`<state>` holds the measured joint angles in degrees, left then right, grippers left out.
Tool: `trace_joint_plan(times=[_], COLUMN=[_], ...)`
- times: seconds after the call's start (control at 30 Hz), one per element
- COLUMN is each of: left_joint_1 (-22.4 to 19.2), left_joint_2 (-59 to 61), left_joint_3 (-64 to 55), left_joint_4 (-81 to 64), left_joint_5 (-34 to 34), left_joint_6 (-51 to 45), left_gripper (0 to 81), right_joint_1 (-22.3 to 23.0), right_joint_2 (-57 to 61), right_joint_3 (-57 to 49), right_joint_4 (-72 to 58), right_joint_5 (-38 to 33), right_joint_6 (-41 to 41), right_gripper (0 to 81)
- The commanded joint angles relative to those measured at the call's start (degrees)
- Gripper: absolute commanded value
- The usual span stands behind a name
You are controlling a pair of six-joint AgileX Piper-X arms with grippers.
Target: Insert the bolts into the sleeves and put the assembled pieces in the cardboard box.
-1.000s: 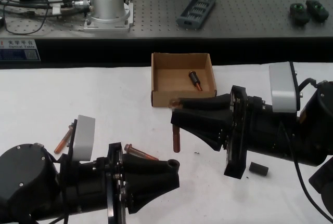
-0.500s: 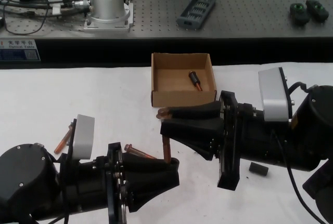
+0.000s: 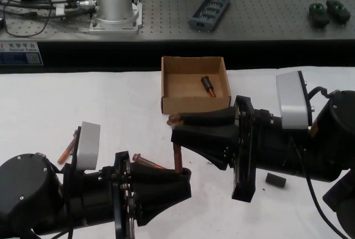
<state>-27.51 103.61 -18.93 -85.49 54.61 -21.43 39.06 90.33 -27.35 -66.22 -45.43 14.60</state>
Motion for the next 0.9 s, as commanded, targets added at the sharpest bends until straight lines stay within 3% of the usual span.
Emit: trace_joint_plan(times=[0.0,0.3,0.87], left_joint_1=[-0.2,1.8,1.8], left_joint_2=[0.1,0.1,0.1], left_joint_3=[-0.7,-0.6,-0.6], left_joint_4=[-2.1,-3.3,-3.5], left_joint_5=[-0.4,-0.4,-0.4], left_joint_6=[-0.9,-2.3,-4.0], left_gripper=[0.6,0.6,0.6], right_joint_1=[0.1,0.1,0.1], right_joint_2=[0.1,0.1,1.3], right_joint_3=[-0.5,-0.5,-0.5], right_joint_4=[0.3,0.9,2.9], right_joint_5=[-0.1,-0.1,-0.1], right_joint_6=[-0.5,-1.6,-4.3], right_gripper=[6.6,6.6,6.6])
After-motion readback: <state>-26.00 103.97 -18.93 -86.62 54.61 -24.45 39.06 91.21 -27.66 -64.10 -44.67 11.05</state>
